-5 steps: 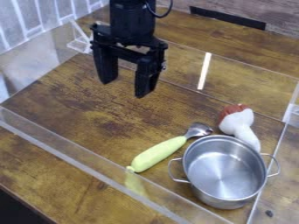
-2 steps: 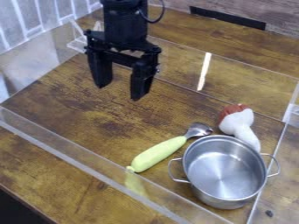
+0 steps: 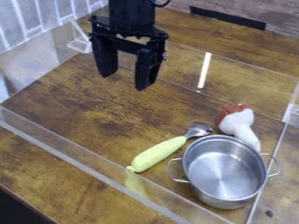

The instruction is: Move the green spoon to the right

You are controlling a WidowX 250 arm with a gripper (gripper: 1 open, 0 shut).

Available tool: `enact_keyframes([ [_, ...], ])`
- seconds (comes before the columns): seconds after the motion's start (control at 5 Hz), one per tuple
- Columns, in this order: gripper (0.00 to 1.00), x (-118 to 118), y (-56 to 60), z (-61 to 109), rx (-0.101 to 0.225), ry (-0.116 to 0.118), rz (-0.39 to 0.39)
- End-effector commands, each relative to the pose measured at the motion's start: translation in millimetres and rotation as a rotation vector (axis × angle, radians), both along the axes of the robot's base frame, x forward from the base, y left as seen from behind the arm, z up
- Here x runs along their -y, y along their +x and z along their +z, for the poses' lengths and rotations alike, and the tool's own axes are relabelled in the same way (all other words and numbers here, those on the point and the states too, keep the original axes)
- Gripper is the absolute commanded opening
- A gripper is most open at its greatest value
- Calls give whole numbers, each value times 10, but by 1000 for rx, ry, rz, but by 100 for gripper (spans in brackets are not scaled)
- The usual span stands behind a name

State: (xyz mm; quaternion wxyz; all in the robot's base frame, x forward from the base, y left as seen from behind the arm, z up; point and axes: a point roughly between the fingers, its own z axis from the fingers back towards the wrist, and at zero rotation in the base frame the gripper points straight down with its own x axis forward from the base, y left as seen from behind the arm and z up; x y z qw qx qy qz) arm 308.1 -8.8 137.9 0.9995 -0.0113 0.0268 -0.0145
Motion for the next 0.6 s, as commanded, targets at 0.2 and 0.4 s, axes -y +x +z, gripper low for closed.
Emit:
enact_keyframes([
  [0.2, 100, 25, 116, 43, 25, -8, 49],
  [0.4, 100, -20, 143, -38, 24, -17, 62],
])
